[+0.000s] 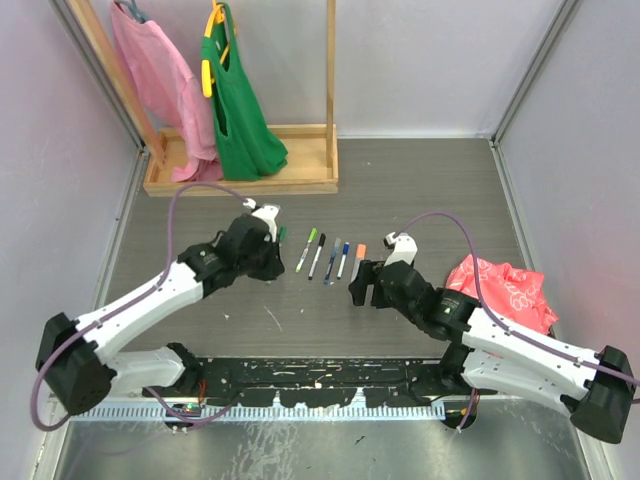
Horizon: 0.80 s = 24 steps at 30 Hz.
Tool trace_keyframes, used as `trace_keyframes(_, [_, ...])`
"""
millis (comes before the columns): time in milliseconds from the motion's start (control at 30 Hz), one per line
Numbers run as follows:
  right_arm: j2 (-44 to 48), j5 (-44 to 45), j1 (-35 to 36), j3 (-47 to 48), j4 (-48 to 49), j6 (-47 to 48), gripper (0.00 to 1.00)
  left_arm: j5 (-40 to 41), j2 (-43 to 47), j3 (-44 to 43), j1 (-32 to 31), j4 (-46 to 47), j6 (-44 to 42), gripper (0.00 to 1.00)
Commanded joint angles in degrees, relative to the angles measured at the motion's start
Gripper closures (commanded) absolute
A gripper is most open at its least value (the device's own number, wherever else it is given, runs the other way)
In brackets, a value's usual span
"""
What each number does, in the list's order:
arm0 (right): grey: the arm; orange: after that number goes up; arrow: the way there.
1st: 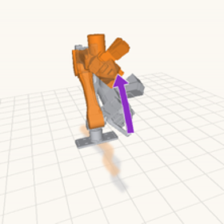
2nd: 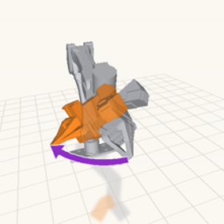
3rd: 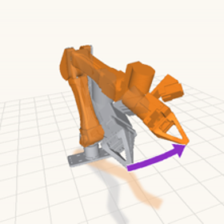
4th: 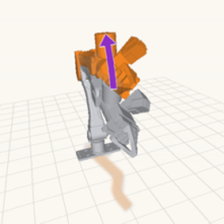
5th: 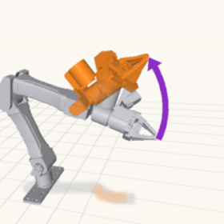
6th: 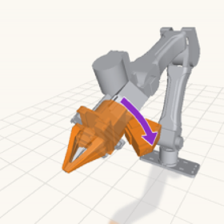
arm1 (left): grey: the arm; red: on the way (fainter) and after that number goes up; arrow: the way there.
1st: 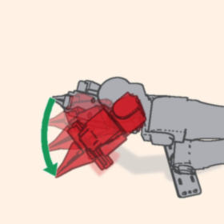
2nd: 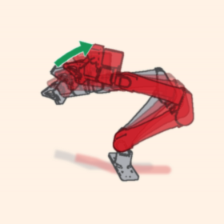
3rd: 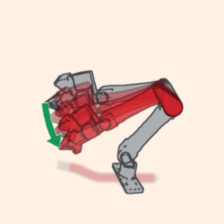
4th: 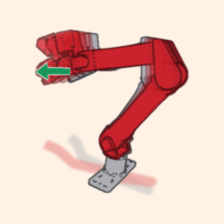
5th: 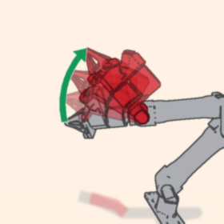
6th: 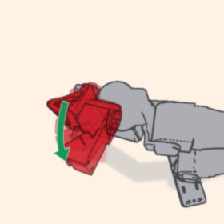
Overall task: Insert the pens into the pen caps
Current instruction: Place the pen at the center of the board.
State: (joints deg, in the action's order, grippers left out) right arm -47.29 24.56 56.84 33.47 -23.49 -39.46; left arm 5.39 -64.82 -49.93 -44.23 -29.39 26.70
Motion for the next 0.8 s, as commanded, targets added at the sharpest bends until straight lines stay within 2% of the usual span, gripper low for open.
trace_keyframes(0, [0.24, -11.30, -5.19, -2.00, 4.68, 2.18, 0.13, -6.17, -5.73, -6.52, 5.03, 0.89, -5.09, 1.00])
trace_keyframes(200, [2.29, -15.62, -5.95, -4.37, 5.36, 1.09, 0.01, -9.45, -20.50, -14.91, 9.15, 2.55, -9.16, 1.00])
trace_keyframes(467, [8.21, -17.35, -5.95, -7.14, 3.09, -1.01, 0.01, -8.61, -35.40, -24.73, 11.45, 0.93, -13.78, 1.00])
trace_keyframes(767, [9.91, -17.23, -5.95, -7.06, 0.37, -0.38, 0.01, -7.89, -42.31, -28.20, 12.32, -0.58, -14.97, 1.00])
